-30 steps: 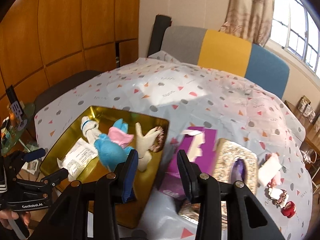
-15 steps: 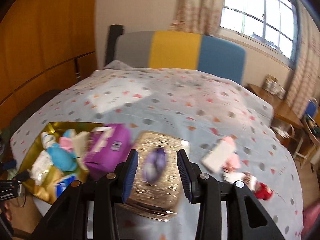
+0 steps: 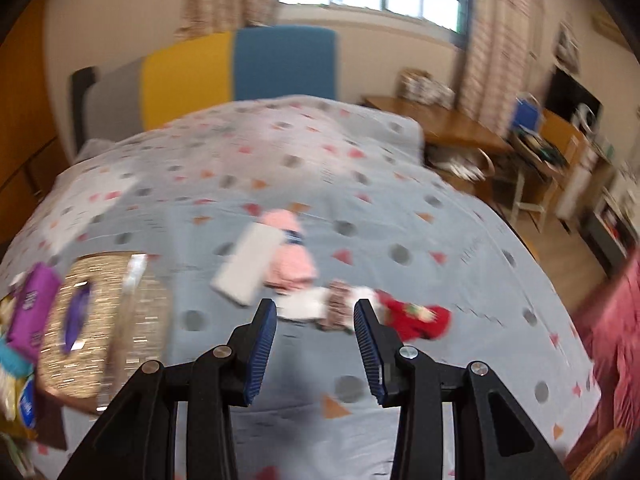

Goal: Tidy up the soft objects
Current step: 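Move both tools back toward the pink towel and white bar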

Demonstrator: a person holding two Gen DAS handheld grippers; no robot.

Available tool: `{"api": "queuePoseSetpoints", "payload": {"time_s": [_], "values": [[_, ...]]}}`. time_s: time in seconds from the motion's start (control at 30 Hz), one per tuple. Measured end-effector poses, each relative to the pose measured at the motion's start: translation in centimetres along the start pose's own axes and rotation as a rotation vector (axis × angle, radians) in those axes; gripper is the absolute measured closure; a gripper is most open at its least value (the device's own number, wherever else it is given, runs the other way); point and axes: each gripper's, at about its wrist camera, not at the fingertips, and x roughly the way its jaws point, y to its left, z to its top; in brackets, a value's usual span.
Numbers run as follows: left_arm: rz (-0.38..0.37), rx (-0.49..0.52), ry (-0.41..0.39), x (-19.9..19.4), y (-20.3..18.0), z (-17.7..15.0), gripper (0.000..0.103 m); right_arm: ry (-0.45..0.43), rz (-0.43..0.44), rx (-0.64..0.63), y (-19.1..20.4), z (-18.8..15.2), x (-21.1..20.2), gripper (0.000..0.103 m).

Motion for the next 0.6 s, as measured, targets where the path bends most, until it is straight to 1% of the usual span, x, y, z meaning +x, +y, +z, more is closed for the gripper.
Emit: {"api": "queuePoseSetpoints", "payload": {"time_s": [0.13, 0.23, 0.27, 0.33, 0.4, 0.5, 0.6], "values": [[-0.005, 0.029, -0.014, -0.4, -1.1, 0.6, 0.012, 0.032, -0.091, 0.107, -4.5, -0.8, 2.3, 0.063], [-0.012, 0.058, -0.026, -0.7, -2.3, 1.2, 0.012, 0.060, -0.135, 0.209, -7.6, -1.9, 3.5, 0.063], [-0.014, 0.065, -0.031, -0.8, -2.7, 1.4, 0.012, 0.087, -0.137, 0.252, -8.5, -2.1, 3.9, 0.063], [-0.025, 0.080, -0.040, -1.0, -3.6, 1.8, 0.012, 0.093, -0.103, 0.351, -10.2, -2.4, 4.0, 0.063], [-0.039, 0.098, -0.048, -1.3, -4.5, 2.2, 0.012, 0.103, -0.104, 0.375, -10.8, -2.6, 4.1, 0.063], [-0.063, 0.125, -0.063, -1.9, -5.9, 2.9, 0.012, 0.115, -0.069, 0.417, -11.3, -2.9, 4.2, 0.063], [-0.120, 0.148, -0.102, -3.3, -7.8, 4.2, 0.012, 0.112, -0.066, 0.427, -11.3, -3.0, 4.0, 0.063]]}}
